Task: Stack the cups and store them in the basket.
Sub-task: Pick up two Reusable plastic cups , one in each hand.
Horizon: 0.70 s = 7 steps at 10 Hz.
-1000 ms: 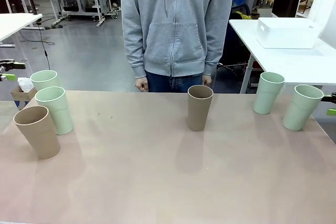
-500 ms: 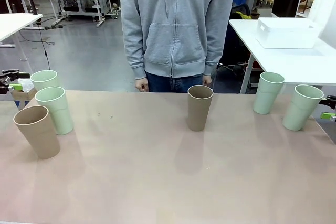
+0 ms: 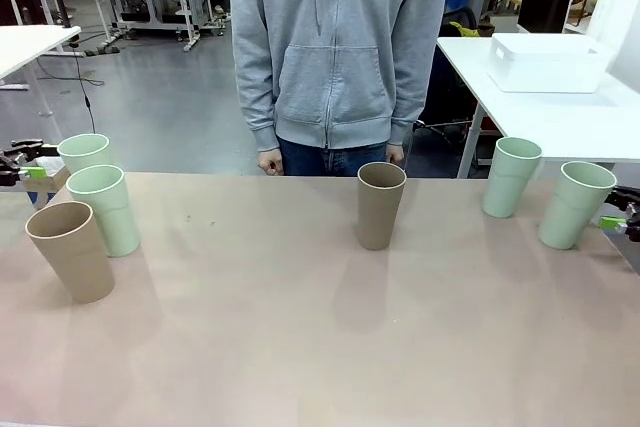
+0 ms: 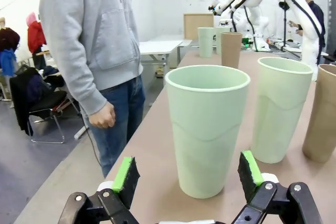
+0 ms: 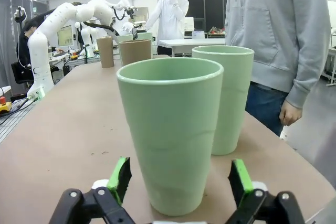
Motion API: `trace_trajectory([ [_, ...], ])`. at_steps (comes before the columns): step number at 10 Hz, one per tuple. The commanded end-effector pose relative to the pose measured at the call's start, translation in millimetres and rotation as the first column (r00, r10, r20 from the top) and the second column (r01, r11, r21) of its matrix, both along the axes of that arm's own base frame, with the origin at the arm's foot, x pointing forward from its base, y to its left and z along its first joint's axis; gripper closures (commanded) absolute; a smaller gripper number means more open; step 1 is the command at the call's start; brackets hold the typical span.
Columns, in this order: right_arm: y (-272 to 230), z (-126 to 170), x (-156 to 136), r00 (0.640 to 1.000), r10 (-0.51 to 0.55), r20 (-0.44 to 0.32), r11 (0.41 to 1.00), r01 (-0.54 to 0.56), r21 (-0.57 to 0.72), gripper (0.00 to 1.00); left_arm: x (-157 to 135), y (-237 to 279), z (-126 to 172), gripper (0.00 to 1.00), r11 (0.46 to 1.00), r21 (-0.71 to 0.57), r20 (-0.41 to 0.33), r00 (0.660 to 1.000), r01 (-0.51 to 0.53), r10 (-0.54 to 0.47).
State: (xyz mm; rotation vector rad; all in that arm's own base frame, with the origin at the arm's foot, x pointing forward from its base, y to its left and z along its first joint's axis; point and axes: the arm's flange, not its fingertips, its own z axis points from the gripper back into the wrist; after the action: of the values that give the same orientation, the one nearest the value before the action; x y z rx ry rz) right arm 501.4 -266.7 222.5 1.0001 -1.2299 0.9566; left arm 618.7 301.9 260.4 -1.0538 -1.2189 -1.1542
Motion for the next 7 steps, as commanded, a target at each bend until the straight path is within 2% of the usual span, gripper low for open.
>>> trace_trajectory([
  [1, 10.1, -1.0, 2.4, 0.999, -0.044, 0.012, 0.999, 0.043, 0.012, 0.00, -8.6, -6.3, -2.3, 0.00, 0.999, -0.010, -0.028, 0.999, 0.039, -0.039],
  [3, 12.8, -1.5, 3.9, 0.998, -0.059, 0.013, 0.998, 0.059, 0.029, 0.00, -12.4, -12.7, -7.8, 0.00, 0.998, -0.034, -0.025, 0.998, 0.050, -0.051],
  [4, 13.7, -0.4, 4.2, 0.998, -0.053, -0.020, 0.998, 0.054, 0.037, 0.00, -14.5, -16.0, -10.0, 0.00, 0.998, -0.041, -0.040, 0.998, 0.047, -0.049],
  [7, 13.0, 0.3, 1.0, 0.998, -0.053, -0.038, 0.998, 0.054, 0.036, 0.00, -17.9, -22.8, -11.3, 0.00, 0.997, -0.063, -0.038, 0.998, 0.053, -0.055],
])
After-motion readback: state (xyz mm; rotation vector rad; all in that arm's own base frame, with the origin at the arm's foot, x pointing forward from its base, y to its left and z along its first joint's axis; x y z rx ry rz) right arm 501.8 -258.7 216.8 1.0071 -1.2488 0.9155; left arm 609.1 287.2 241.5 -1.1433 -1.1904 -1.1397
